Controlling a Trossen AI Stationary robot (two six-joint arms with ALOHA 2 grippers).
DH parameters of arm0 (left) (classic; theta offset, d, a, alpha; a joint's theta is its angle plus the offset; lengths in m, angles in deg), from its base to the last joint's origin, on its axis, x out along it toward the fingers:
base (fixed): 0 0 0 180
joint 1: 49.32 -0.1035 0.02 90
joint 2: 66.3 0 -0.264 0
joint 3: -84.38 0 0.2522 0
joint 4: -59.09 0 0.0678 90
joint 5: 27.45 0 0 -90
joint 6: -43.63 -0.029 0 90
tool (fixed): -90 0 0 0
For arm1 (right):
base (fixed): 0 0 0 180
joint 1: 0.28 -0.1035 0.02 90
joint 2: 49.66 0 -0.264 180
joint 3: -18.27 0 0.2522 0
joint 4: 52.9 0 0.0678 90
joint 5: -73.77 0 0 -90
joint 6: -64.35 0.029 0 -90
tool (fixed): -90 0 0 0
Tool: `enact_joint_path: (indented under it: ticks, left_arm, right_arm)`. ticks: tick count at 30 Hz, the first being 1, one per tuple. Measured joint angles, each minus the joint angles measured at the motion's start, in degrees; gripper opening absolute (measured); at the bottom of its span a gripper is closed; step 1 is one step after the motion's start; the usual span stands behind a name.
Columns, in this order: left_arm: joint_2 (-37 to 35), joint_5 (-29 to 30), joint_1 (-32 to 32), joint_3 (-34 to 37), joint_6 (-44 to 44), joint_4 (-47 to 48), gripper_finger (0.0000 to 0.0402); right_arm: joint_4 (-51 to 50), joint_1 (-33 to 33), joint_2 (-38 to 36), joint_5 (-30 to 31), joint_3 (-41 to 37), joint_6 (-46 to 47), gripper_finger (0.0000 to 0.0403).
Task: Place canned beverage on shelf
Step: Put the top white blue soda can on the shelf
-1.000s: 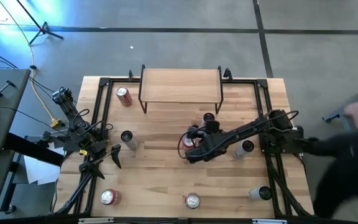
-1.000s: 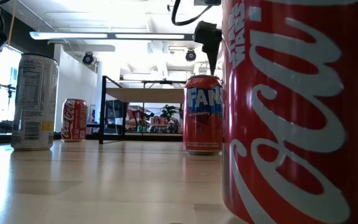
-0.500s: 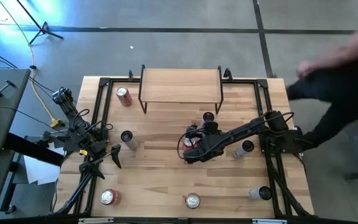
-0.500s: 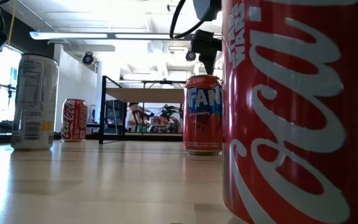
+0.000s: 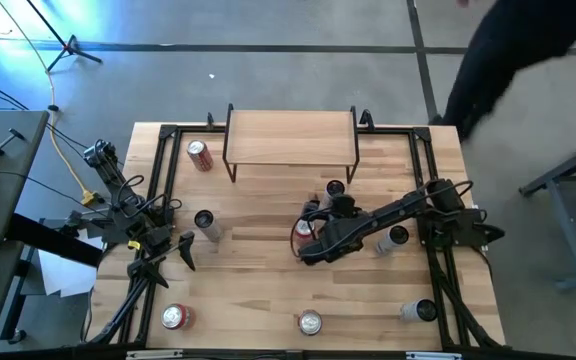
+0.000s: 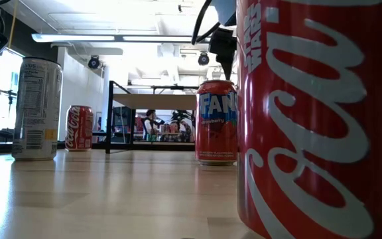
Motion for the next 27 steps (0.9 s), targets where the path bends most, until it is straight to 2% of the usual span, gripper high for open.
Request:
enact_joint_path:
  ticks: [10,27]
  left_arm:
    - [0.0,0.0,0.0,0.0,0.0,0.0,0.0360]
    - [0.0,0.0,0.0,0.0,0.0,0.0,0.0360]
  right_arm:
    - [0.1,2.2,0.9,-1.3,0.0,-4.2,0.0400]
    - [-1.4,3.1,3.4,-2.0,0.0,-4.0,0.0400]
